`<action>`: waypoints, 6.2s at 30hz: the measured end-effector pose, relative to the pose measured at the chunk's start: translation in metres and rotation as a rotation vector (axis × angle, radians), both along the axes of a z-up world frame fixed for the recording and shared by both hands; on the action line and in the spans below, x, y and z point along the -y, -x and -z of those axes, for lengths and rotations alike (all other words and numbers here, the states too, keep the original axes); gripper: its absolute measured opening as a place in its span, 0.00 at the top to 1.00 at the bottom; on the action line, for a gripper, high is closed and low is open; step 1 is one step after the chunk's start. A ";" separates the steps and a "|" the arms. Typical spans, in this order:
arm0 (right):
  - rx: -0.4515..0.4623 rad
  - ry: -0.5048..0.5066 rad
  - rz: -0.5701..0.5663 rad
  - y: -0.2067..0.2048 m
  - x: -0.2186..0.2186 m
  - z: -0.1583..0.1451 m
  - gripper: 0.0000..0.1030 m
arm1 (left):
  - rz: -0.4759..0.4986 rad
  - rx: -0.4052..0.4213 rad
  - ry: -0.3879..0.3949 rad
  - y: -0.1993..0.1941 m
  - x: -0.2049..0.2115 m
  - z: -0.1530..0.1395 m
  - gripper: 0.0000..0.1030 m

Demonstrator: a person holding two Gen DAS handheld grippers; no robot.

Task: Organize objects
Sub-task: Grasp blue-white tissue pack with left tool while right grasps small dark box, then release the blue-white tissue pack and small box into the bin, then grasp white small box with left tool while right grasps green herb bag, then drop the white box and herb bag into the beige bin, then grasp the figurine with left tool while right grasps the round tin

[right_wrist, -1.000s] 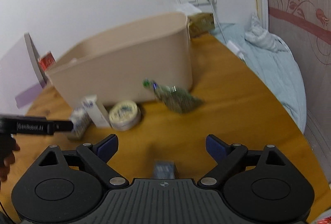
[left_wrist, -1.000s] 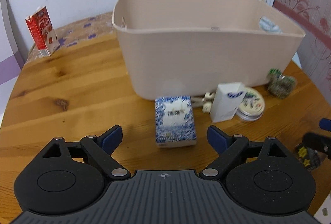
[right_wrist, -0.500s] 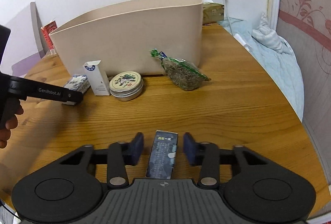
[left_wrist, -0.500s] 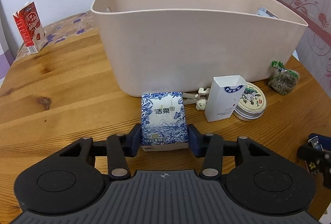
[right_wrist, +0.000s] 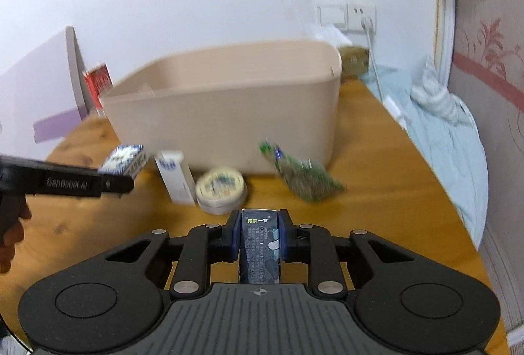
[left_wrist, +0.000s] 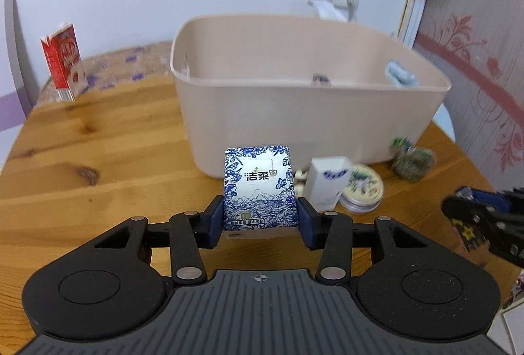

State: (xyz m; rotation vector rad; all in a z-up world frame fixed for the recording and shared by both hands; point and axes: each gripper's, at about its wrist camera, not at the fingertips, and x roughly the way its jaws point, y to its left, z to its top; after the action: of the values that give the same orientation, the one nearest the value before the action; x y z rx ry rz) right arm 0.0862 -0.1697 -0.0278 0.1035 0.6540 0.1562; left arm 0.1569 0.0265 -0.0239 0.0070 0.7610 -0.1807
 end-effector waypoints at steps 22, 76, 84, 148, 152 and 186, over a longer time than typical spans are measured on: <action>0.249 -0.051 -0.040 -0.079 0.002 -0.087 0.79 | 0.018 0.193 -0.044 -0.050 0.011 -0.078 0.54; -0.030 0.175 -0.033 -0.069 0.031 0.026 0.13 | 0.003 -0.109 -0.154 -0.039 -0.095 0.040 0.12; -0.042 0.187 -0.037 -0.077 0.025 0.040 0.19 | 0.062 -0.104 -0.131 -0.052 -0.071 0.056 0.12; 0.215 0.038 -0.114 -0.116 -0.001 -0.068 0.74 | 0.006 0.106 -0.052 -0.100 0.022 -0.061 0.69; 0.131 0.051 -0.115 -0.136 -0.005 -0.047 0.74 | -0.002 0.050 -0.090 -0.118 0.035 -0.041 0.68; -0.013 0.024 -0.126 -0.051 0.000 0.010 0.07 | 0.002 0.024 -0.139 -0.025 0.026 -0.016 0.10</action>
State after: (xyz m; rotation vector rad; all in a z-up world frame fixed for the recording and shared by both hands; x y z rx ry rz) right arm 0.1377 -0.1697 -0.0376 0.0398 0.6752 0.2696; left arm 0.1822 0.0005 -0.0082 0.1418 0.7480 -0.1288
